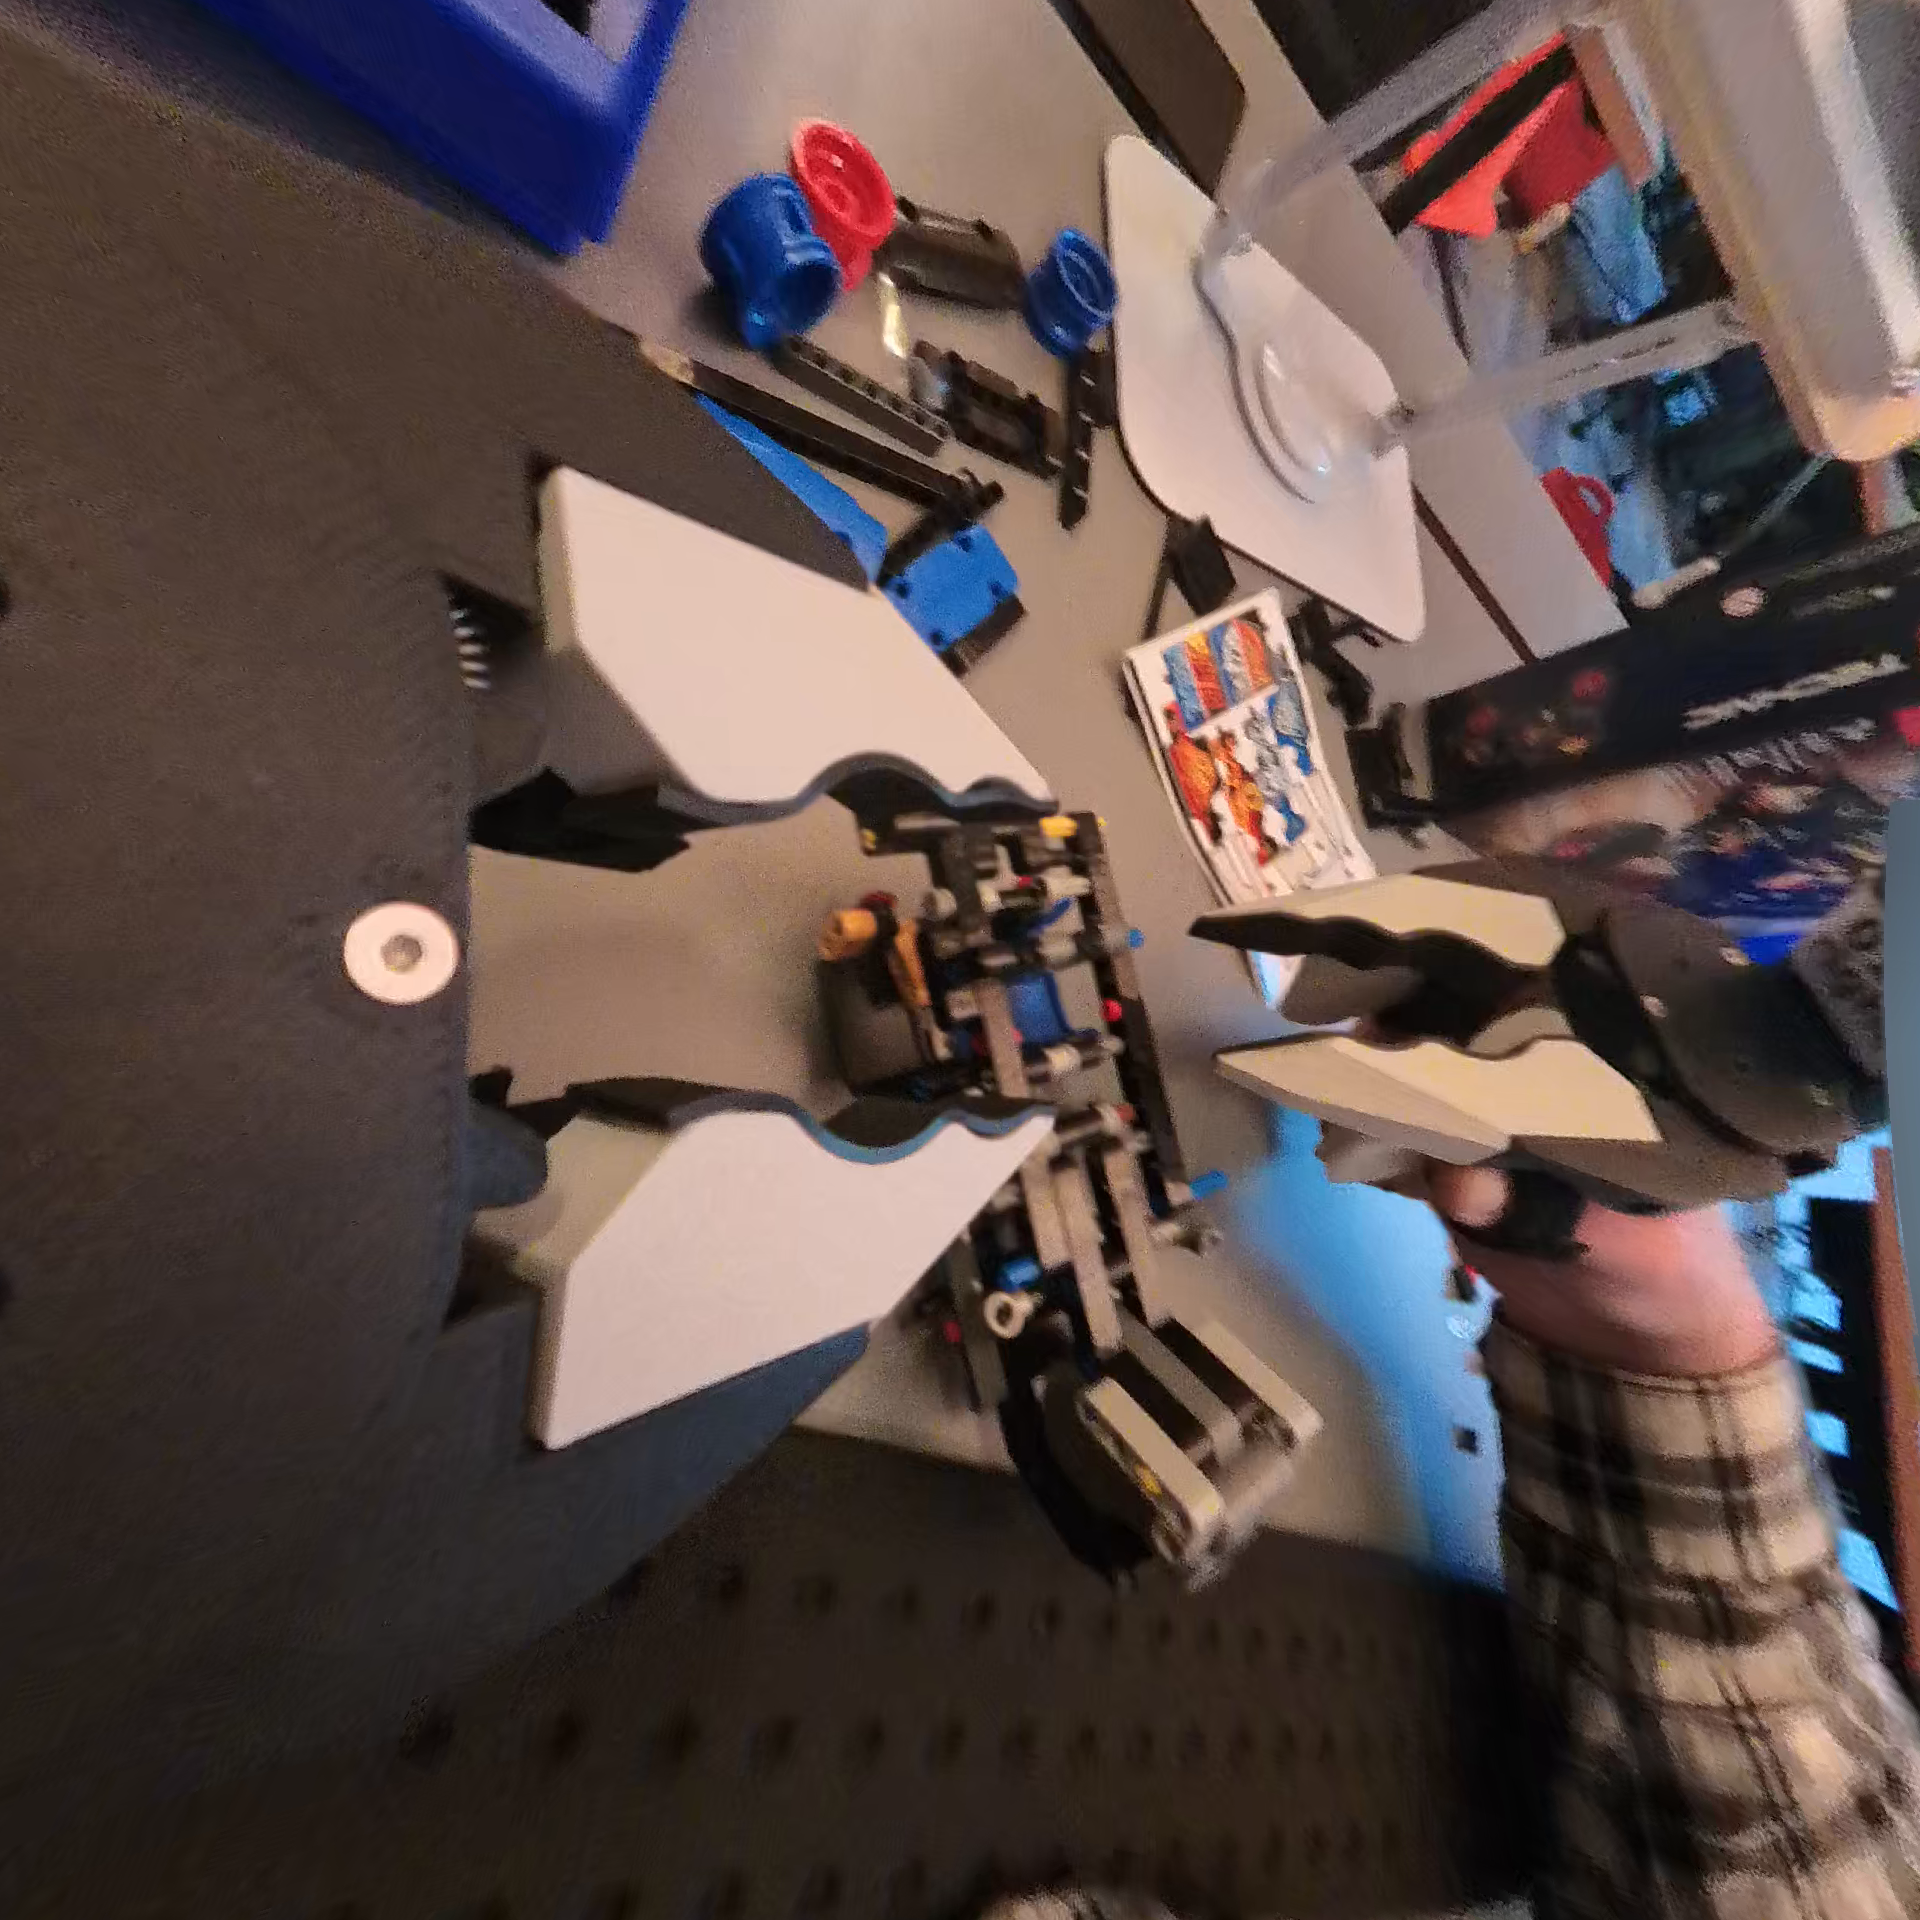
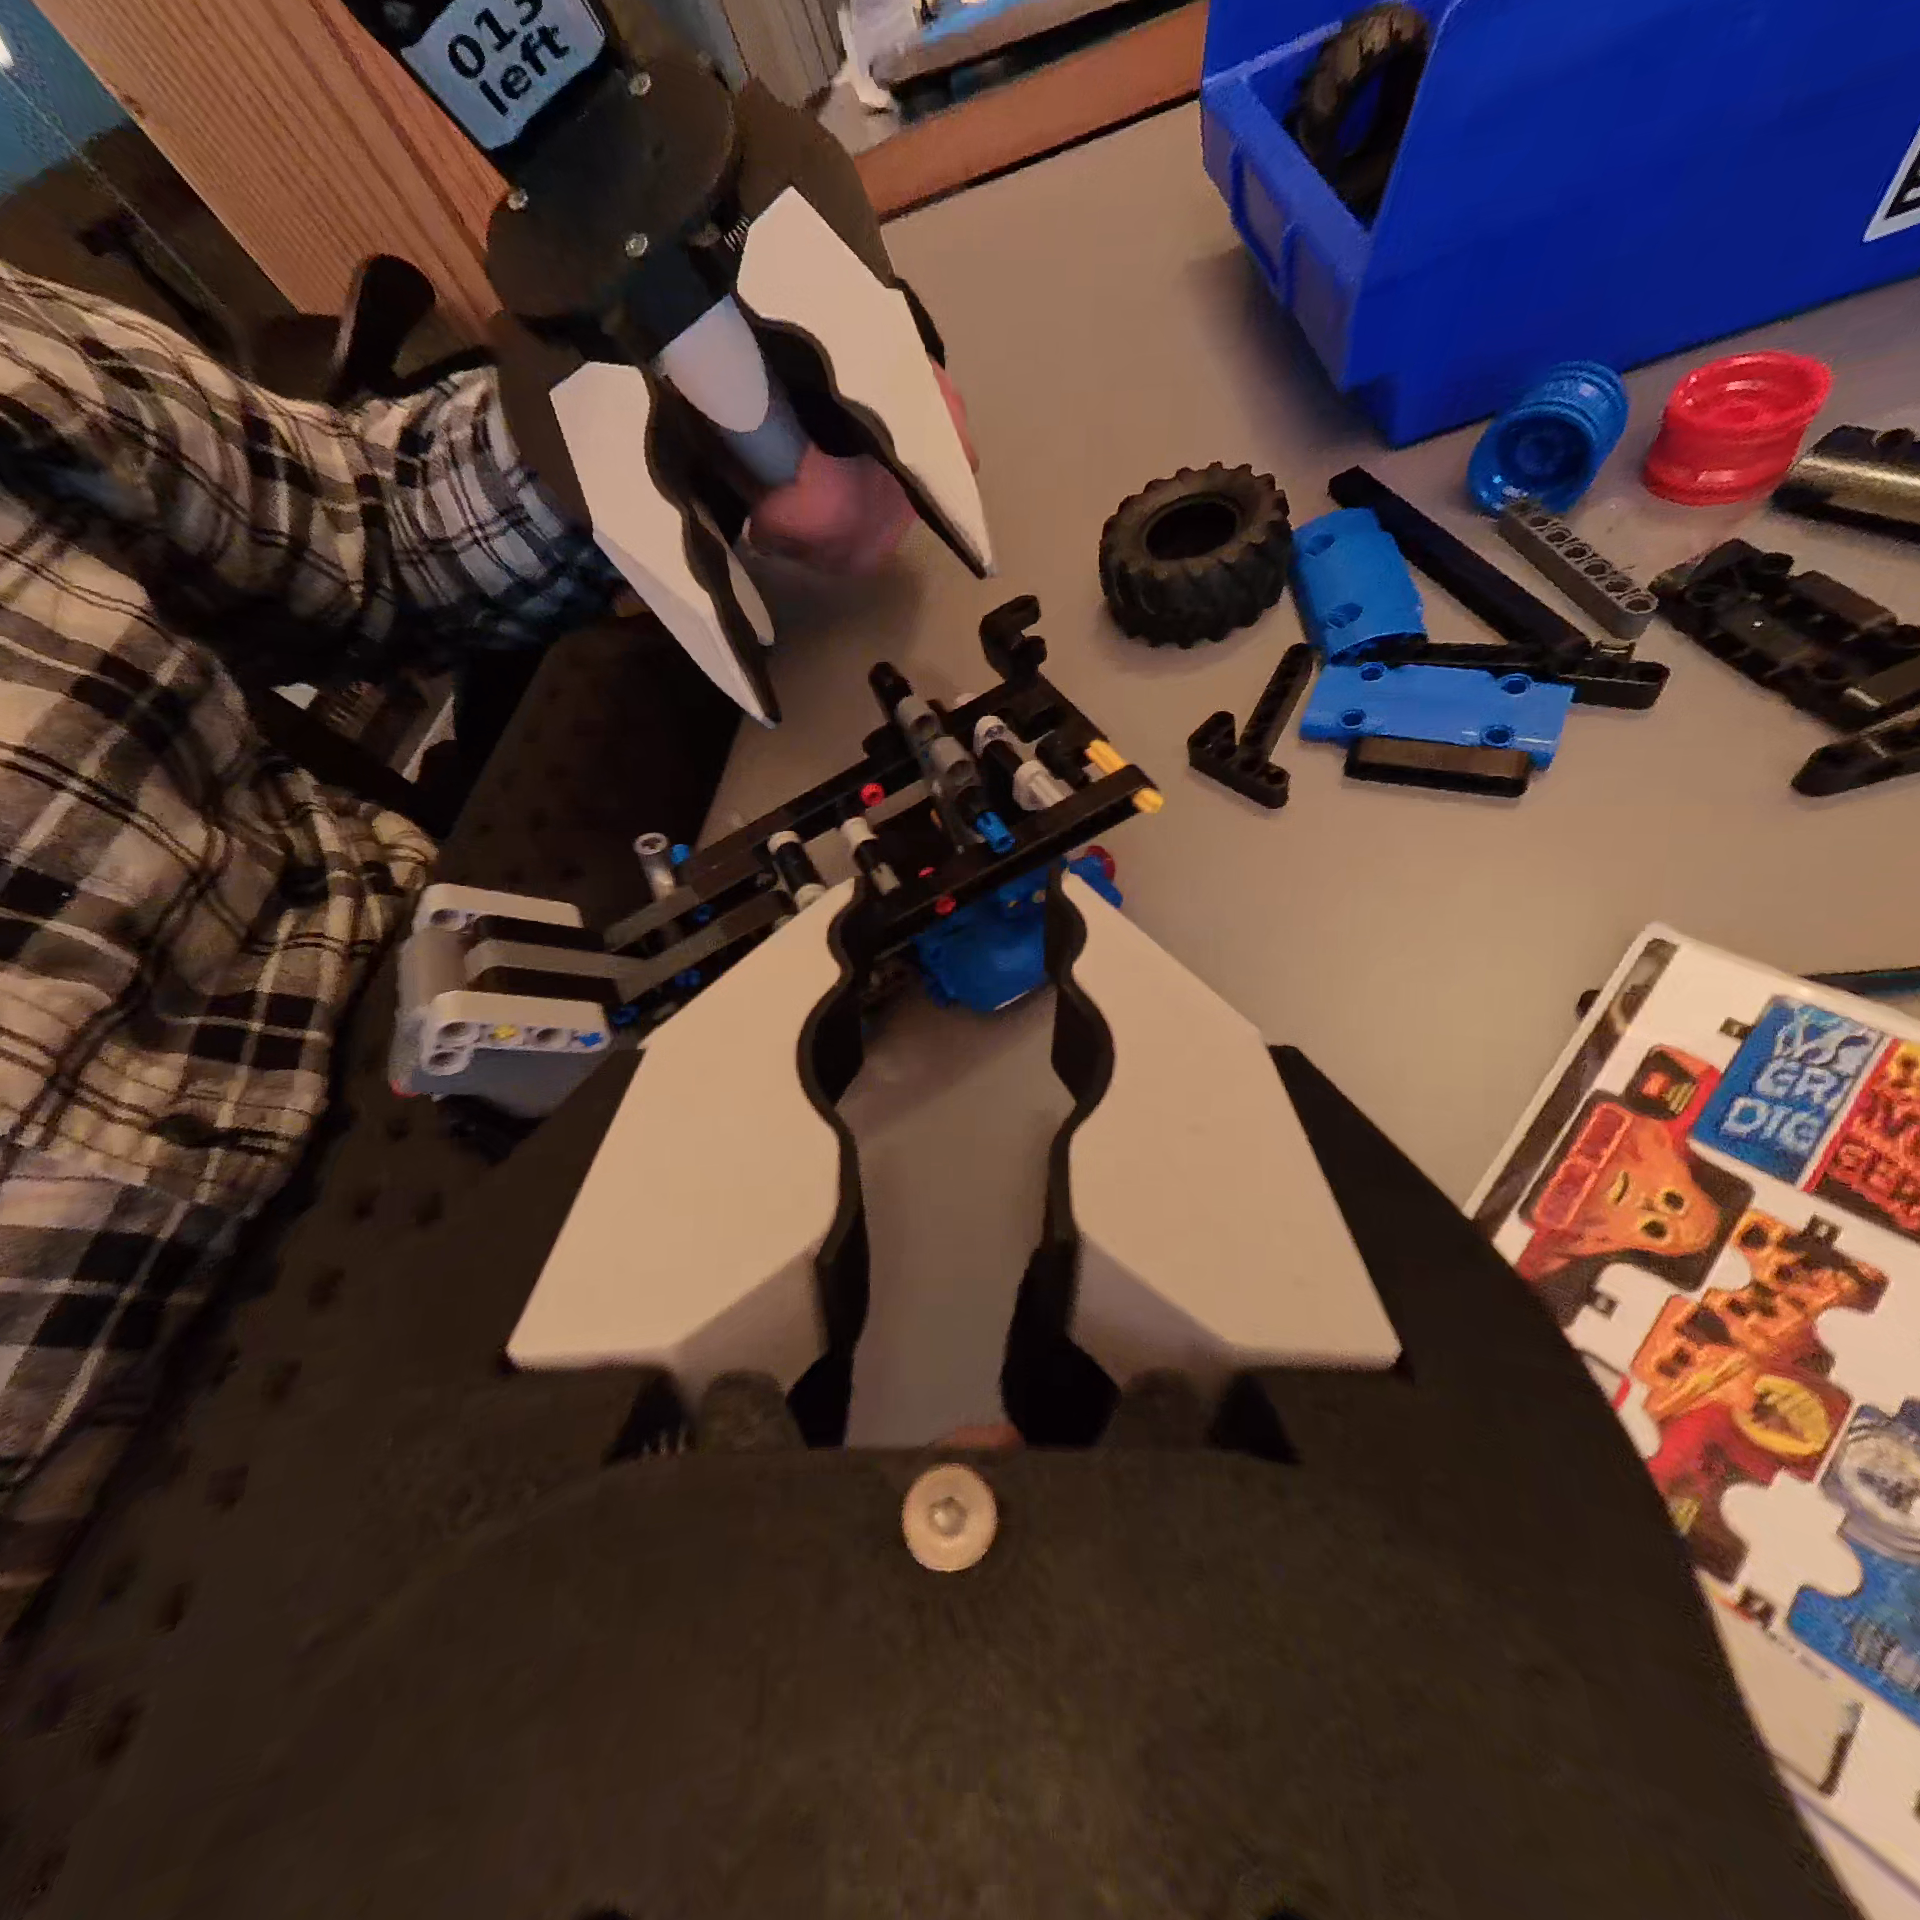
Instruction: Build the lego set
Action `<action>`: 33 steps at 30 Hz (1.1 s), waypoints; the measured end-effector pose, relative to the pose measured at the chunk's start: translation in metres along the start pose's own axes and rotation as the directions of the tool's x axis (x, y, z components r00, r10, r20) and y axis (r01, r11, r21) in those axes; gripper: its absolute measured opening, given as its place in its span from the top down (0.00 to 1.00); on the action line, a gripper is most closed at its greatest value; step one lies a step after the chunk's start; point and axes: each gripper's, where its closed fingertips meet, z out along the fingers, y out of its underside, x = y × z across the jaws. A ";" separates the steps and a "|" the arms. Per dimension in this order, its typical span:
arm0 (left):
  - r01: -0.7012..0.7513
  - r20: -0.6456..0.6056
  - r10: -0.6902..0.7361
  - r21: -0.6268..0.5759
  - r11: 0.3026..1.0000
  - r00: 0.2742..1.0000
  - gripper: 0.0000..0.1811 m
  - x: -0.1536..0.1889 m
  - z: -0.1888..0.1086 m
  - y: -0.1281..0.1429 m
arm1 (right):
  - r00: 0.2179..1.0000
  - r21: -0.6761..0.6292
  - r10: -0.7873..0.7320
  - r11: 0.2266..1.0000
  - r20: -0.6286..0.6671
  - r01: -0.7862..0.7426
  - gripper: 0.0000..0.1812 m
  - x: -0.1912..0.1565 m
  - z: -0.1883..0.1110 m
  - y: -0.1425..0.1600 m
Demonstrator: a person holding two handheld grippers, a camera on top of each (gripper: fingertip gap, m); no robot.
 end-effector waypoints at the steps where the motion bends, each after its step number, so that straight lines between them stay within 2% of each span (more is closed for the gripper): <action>1: 0.010 0.008 -0.010 -0.025 1.000 1.000 0.70 -0.003 0.000 0.006 | 1.000 -0.011 0.001 1.000 0.008 -0.001 0.85 0.003 0.003 0.000; 4: 0.069 -0.011 -0.071 -0.085 0.994 0.997 0.68 -0.004 0.007 0.023 | 1.000 -0.049 0.009 0.999 0.025 -0.007 0.87 0.011 0.009 0.002; 8: 0.133 -0.067 -0.138 -0.084 0.988 0.988 0.69 -0.003 0.017 0.024 | 0.995 -0.051 0.035 0.998 0.090 -0.031 0.95 0.006 0.013 0.003; 21: 0.137 -0.136 -0.148 -0.090 0.987 0.980 0.71 0.000 0.023 0.022 | 0.993 -0.033 0.036 0.999 0.111 -0.032 1.00 0.005 0.015 0.003; 33: 0.123 -0.146 -0.135 -0.090 0.988 0.980 0.72 0.002 0.023 0.022 | 0.993 -0.053 0.039 0.998 0.115 -0.033 0.98 0.003 0.007 0.008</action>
